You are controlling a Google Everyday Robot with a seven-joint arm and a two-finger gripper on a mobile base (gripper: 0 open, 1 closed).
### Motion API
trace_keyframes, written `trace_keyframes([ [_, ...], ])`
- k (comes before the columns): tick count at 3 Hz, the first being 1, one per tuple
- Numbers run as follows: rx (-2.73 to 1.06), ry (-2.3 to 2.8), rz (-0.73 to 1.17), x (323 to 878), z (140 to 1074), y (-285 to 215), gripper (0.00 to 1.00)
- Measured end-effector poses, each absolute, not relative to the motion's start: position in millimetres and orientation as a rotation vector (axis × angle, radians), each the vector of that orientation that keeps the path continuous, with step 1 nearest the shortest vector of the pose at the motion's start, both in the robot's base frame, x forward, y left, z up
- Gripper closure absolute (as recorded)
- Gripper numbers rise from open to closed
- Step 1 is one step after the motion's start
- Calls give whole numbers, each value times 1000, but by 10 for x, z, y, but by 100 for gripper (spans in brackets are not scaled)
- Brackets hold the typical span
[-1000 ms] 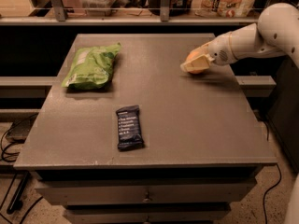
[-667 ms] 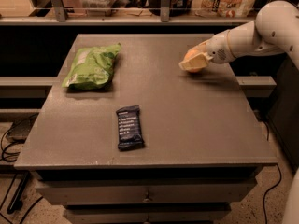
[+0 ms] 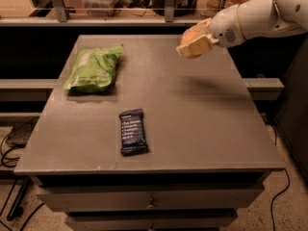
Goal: Move orange near green rice chip bag
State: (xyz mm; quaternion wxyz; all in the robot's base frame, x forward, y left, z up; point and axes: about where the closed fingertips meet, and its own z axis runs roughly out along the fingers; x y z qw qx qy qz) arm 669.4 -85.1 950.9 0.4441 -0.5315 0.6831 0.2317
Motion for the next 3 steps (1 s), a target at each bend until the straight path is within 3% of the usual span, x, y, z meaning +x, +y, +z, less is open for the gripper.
trace_keyframes([
  [2,-1362,1652,620,6623,9529,-570,100],
  [3,-1371,1591,719,6576,9456,-139,100],
])
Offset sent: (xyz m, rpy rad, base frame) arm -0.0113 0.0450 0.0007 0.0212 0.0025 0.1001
